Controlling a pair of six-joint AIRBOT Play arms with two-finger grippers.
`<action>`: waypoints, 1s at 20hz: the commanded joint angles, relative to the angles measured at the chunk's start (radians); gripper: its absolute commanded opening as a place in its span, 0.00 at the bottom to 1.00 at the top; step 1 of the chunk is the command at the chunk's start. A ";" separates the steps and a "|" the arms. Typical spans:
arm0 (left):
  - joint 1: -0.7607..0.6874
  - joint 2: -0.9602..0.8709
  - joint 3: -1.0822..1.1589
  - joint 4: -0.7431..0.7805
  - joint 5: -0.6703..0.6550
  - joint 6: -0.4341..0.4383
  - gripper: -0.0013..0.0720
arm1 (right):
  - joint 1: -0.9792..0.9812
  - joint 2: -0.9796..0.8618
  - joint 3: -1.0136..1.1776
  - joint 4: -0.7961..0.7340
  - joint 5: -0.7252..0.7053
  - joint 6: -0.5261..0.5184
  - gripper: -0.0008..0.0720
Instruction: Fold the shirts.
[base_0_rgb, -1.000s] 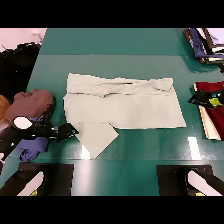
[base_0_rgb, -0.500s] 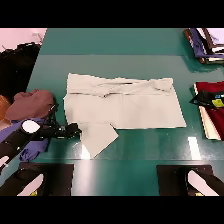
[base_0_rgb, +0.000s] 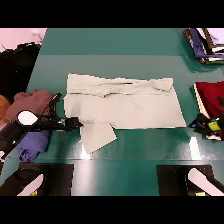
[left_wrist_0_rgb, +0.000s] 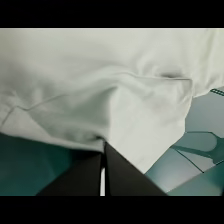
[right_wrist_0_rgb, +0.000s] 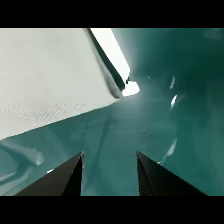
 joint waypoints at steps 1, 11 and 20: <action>-0.002 0.001 0.017 0.023 -0.015 -0.001 0.05 | -0.029 -0.071 -0.119 0.132 -0.128 -0.019 0.54; -0.002 0.010 0.017 0.108 -0.081 -0.026 0.05 | 0.174 -0.138 -0.039 0.209 -0.298 -0.019 0.08; -0.002 0.325 0.082 0.367 -0.473 -0.222 0.05 | 0.169 0.205 -0.026 -0.109 0.061 -0.019 0.03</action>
